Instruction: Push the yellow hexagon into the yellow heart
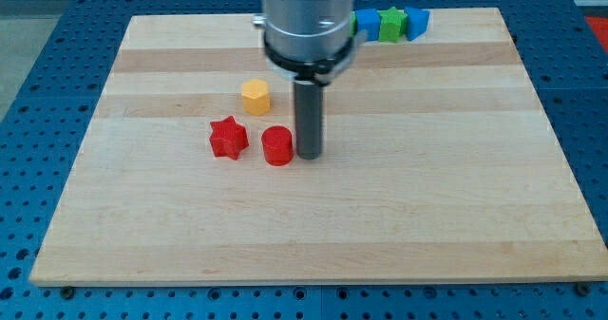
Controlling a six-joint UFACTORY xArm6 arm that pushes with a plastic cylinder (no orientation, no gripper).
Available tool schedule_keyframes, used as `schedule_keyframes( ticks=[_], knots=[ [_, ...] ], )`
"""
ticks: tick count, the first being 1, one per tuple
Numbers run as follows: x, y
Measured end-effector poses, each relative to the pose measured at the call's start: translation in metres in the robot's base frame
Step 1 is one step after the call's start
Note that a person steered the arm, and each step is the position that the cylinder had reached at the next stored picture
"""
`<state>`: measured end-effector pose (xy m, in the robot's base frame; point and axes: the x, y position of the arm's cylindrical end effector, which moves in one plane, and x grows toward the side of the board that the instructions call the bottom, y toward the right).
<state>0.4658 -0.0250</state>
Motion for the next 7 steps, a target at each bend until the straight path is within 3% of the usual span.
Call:
schedule_keyframes(
  ticks=[2,4,7],
  knots=[
    [-0.006,-0.064],
    [-0.031,-0.042],
    [-0.051,-0.093]
  ],
)
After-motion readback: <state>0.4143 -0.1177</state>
